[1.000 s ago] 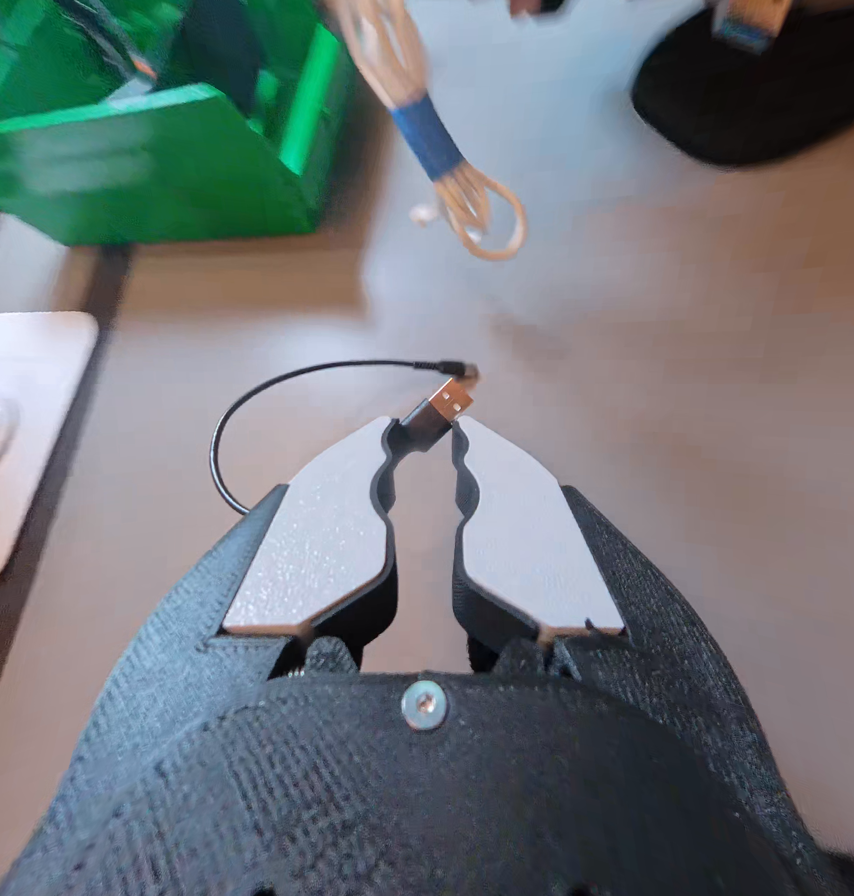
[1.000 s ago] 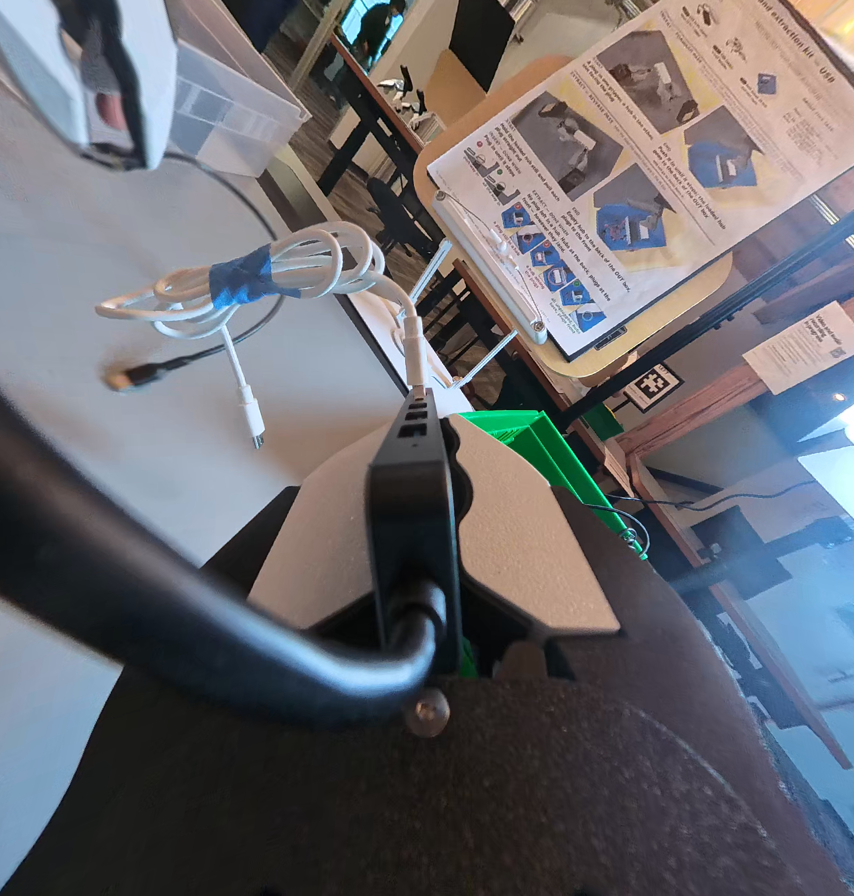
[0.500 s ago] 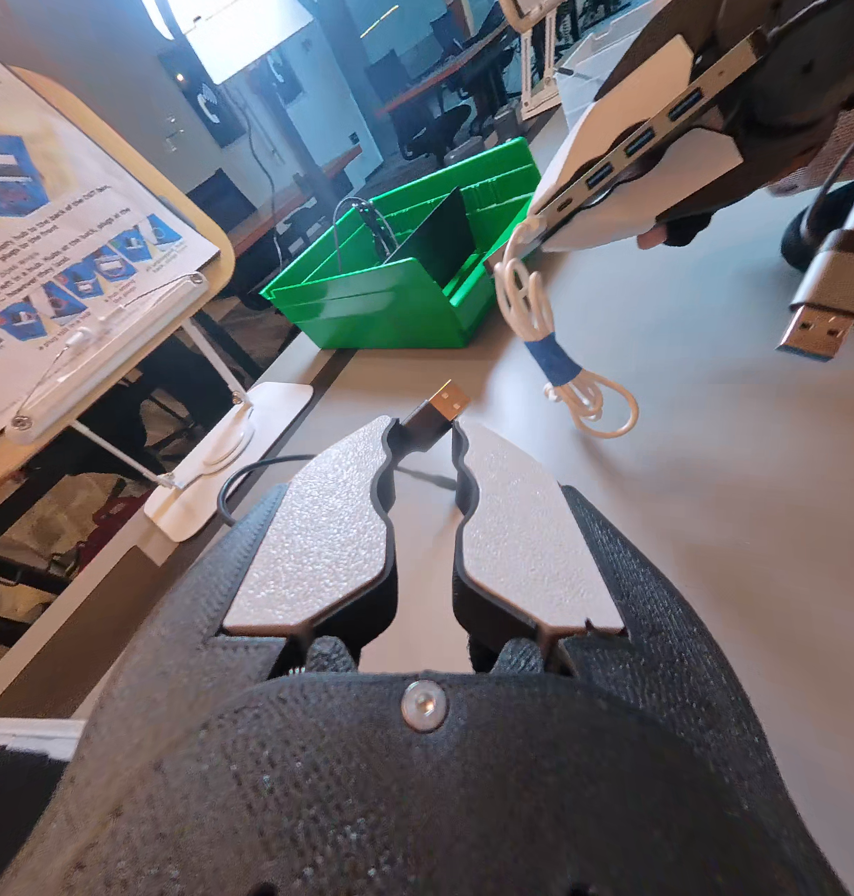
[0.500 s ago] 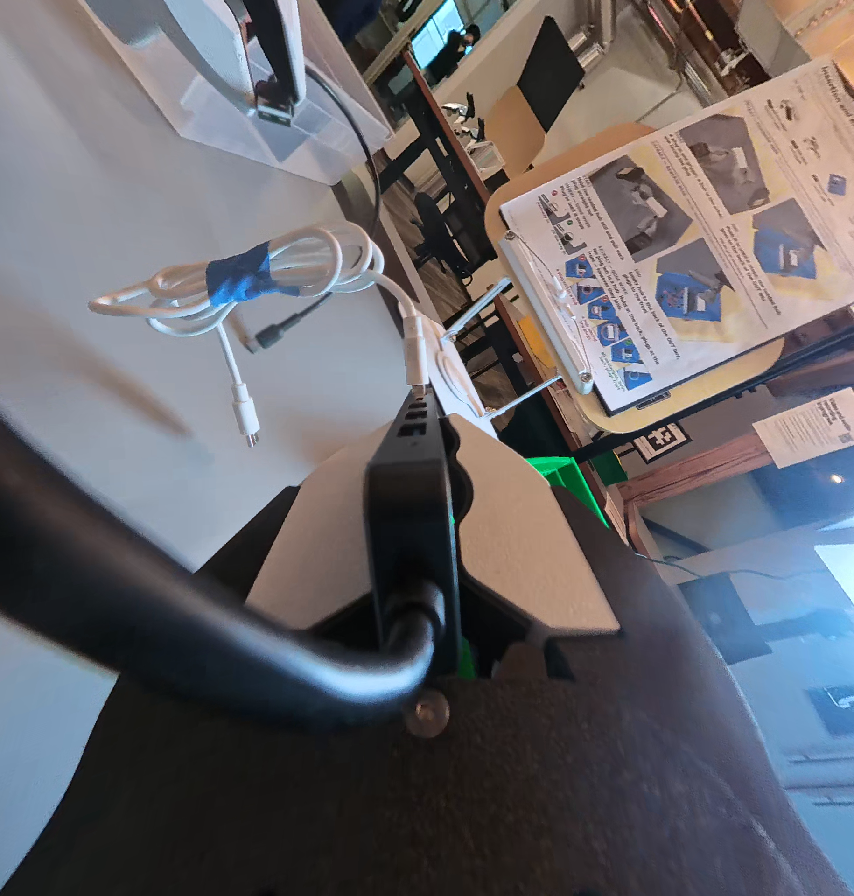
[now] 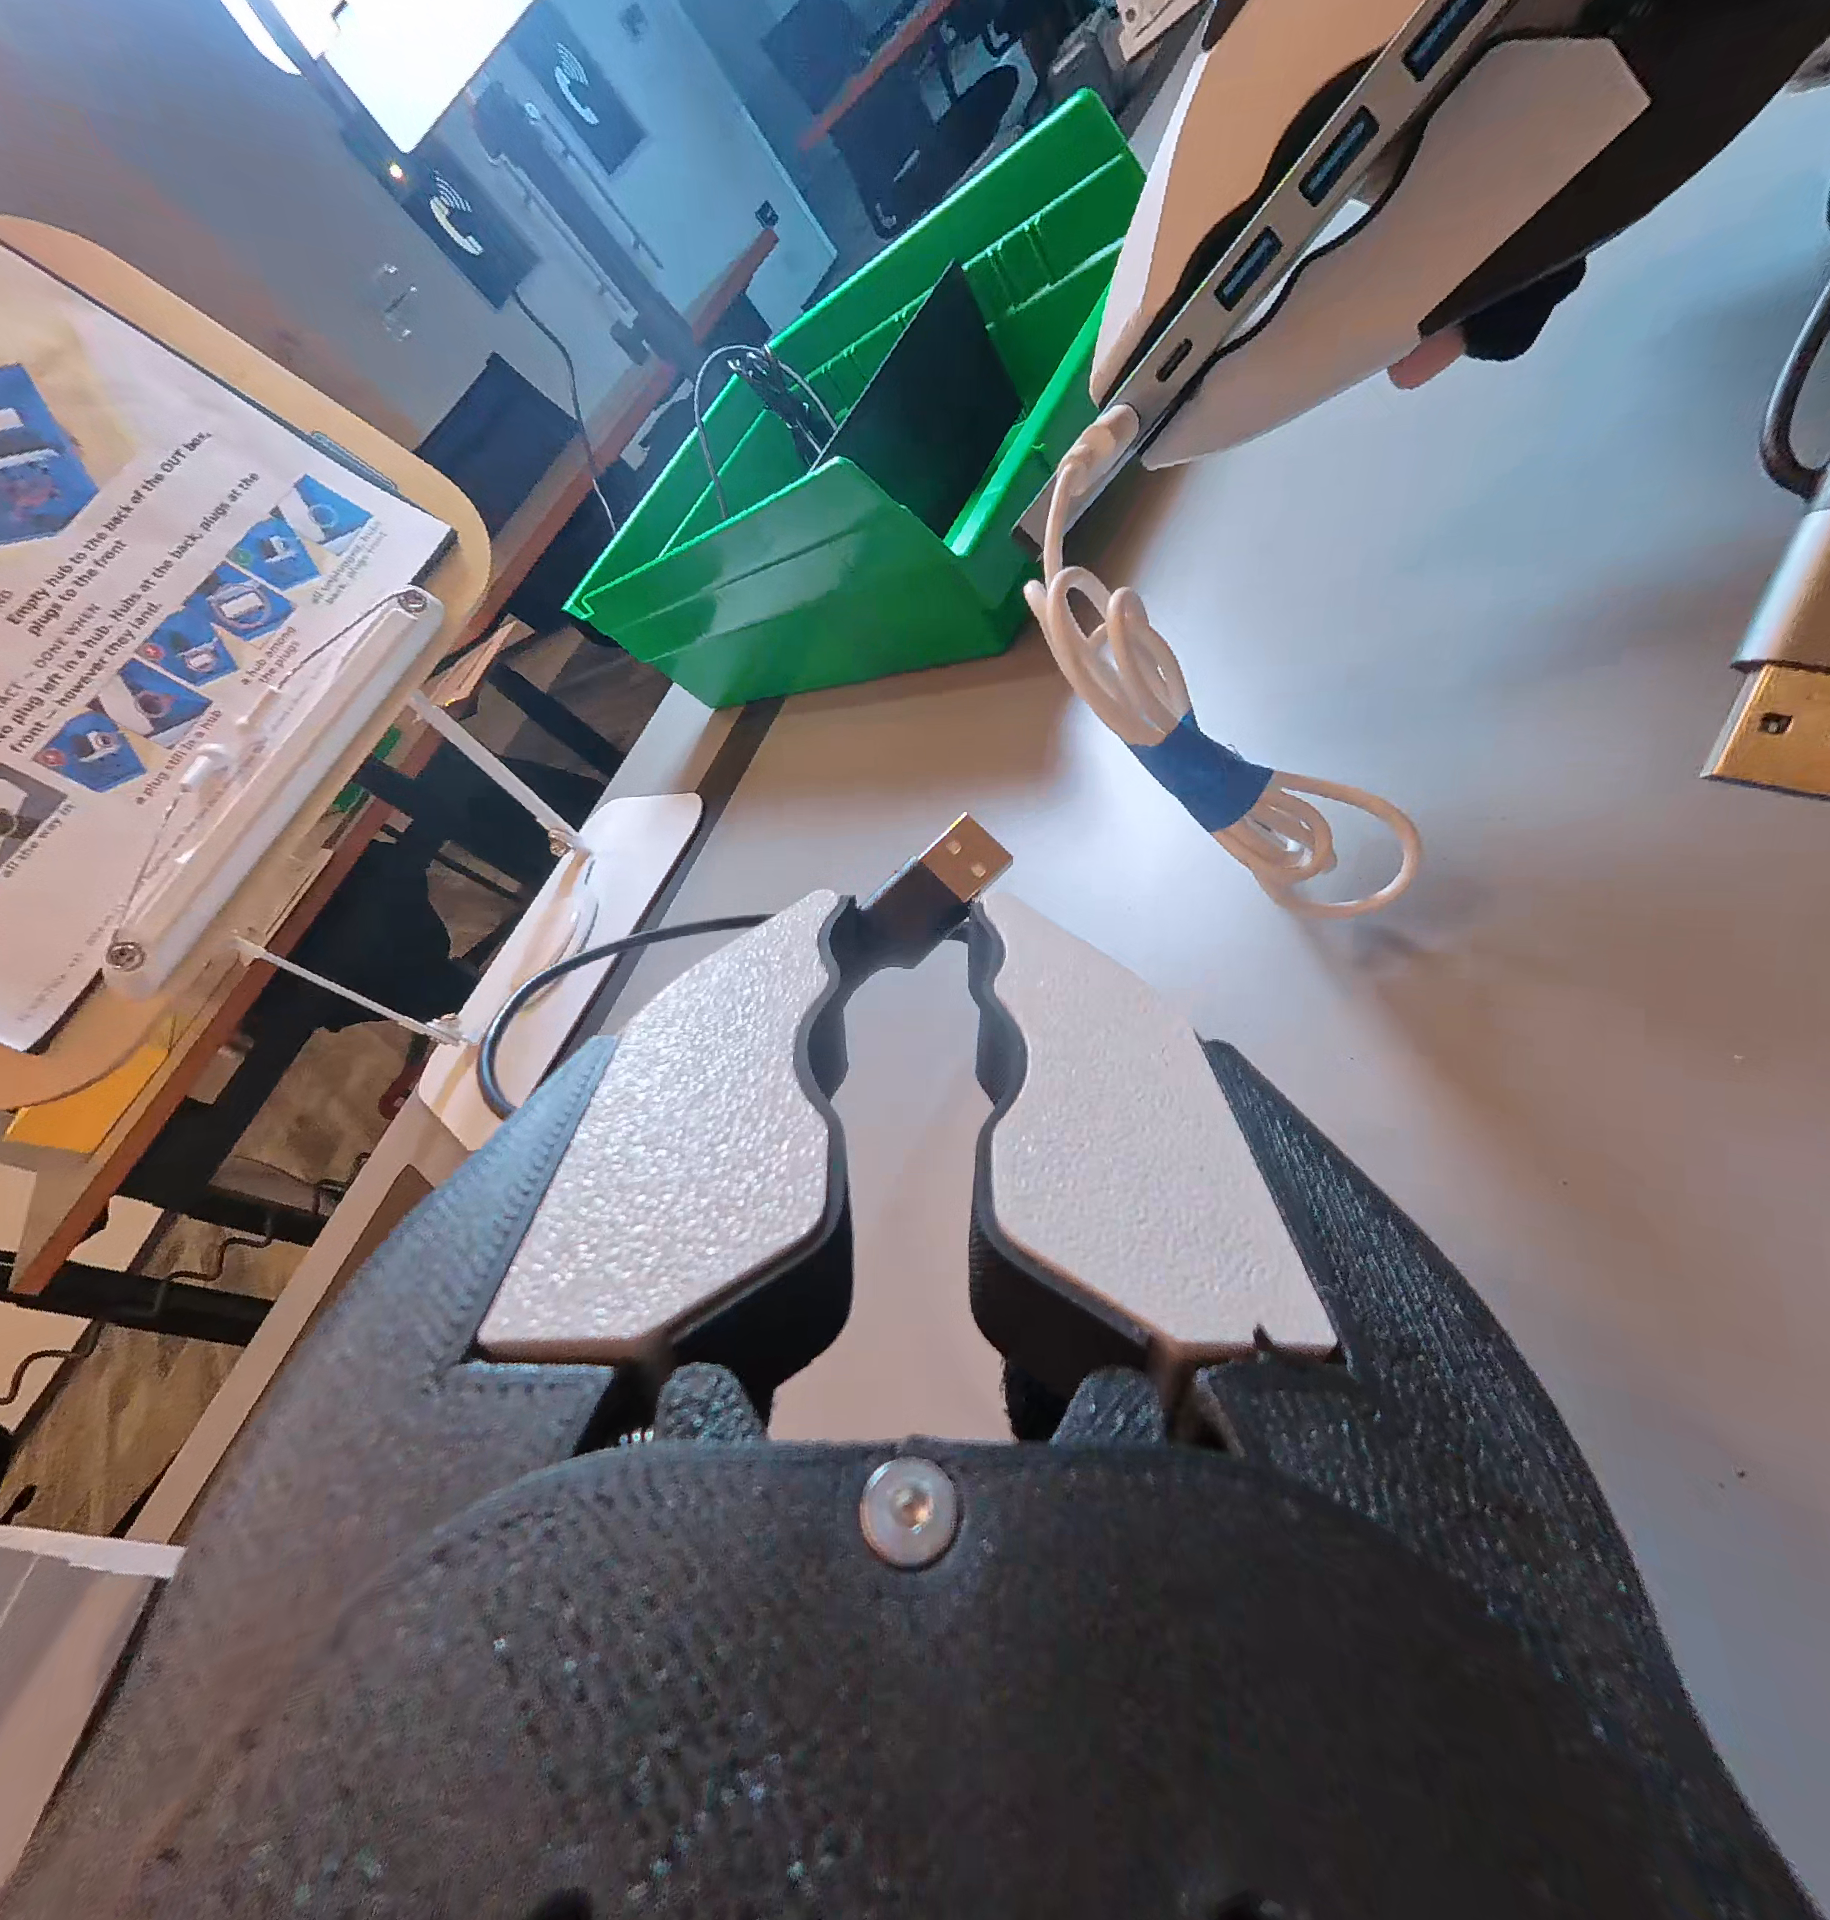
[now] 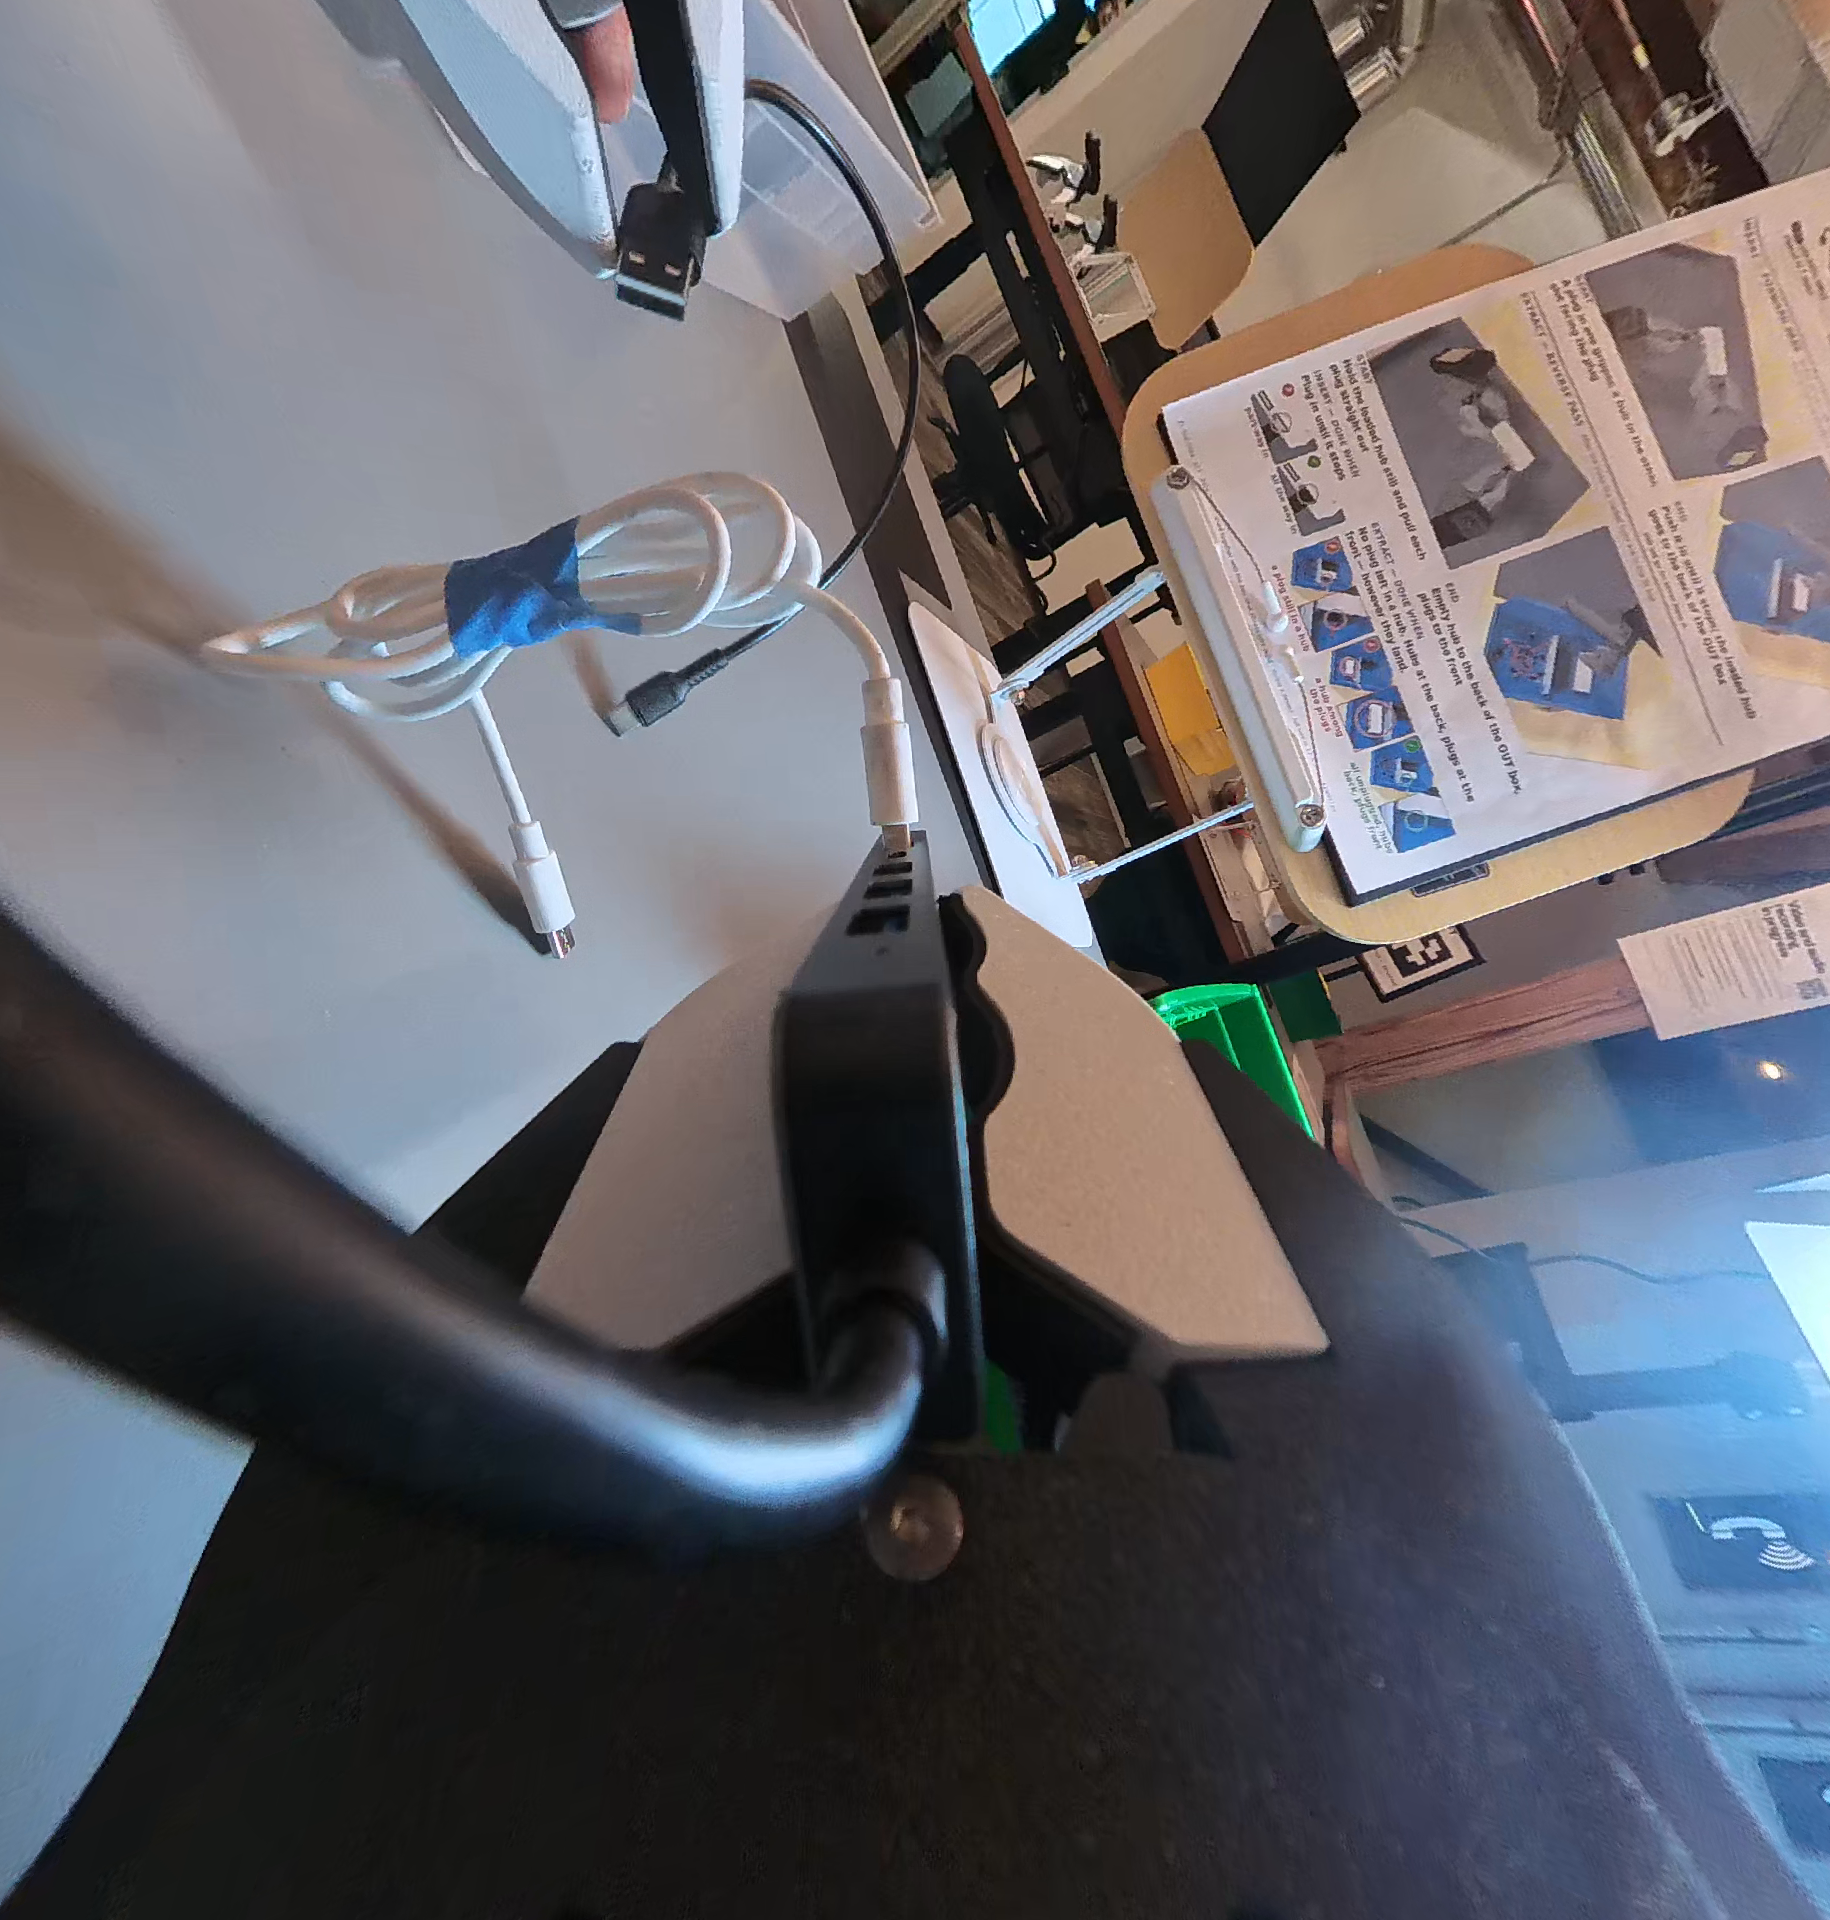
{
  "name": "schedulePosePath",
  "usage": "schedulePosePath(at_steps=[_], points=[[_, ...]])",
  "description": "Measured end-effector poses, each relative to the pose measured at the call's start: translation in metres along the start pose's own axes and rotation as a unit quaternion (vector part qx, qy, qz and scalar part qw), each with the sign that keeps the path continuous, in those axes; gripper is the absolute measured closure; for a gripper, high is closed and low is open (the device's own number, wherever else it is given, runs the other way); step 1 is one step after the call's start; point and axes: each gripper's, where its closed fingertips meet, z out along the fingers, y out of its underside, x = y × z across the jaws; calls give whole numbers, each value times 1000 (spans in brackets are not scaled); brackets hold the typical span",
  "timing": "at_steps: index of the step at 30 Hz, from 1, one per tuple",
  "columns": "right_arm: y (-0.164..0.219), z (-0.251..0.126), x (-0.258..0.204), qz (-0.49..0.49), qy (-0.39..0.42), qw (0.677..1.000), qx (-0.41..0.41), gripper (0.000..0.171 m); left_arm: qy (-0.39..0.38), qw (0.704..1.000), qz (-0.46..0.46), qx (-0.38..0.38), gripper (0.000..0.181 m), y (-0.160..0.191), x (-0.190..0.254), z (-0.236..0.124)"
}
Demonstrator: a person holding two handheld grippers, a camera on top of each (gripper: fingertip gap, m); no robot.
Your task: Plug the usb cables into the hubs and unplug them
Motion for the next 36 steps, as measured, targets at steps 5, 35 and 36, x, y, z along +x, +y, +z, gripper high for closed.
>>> schedulePosePath(at_steps=[5, 35, 36], points=[[-2, 0, 0, 4, 1, 1000, 3, 158, 15, 999, -34, 35, 161, -7, -1, -3], [-29, -6, -5, 57, -24, 996, 61, 158, 160, 939, -269, 139, 161, -70, 2, -29], [-28, -7, -1, 60, -19, 996, 61, 158, 179, 943, -252, 127, 161, -72, 1, -35]])
